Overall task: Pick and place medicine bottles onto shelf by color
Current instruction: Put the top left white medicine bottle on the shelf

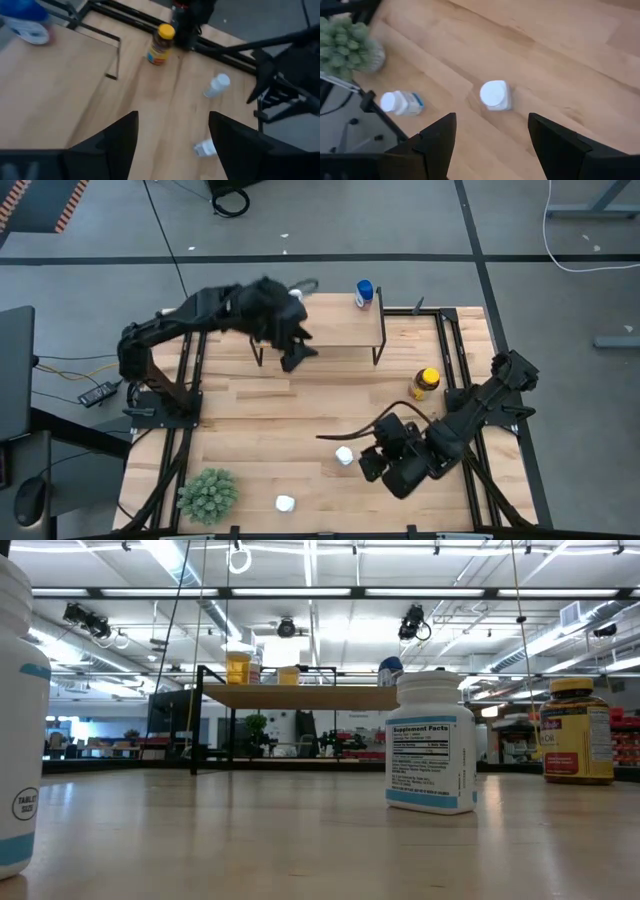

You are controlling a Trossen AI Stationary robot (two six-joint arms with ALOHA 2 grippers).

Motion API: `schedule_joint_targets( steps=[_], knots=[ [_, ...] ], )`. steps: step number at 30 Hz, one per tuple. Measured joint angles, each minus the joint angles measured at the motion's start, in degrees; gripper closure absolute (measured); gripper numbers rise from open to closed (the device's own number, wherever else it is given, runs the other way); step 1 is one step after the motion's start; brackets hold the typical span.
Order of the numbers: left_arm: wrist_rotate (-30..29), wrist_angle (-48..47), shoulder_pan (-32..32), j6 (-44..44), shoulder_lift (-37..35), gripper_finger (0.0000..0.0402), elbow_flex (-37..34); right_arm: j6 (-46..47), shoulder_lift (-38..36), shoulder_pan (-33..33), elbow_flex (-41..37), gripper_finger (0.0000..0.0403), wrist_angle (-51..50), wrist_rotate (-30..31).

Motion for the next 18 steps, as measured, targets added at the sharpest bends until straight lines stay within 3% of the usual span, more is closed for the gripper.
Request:
schedule_joint_targets(
  steps=[8,18],
  knots=[
    [-11.8,-3.7,-14.2,-8.6,0.1,0.0175,0.0,6.4,0.0,5.9,-5.1,0.0148,9.5,9.4],
    [-33.7,-14.6,-34.1,-24.7,0.3,0.0179,-0.1,5.3,0.0,9.6,-15.1,0.0148,20.7,7.2]
  ],
)
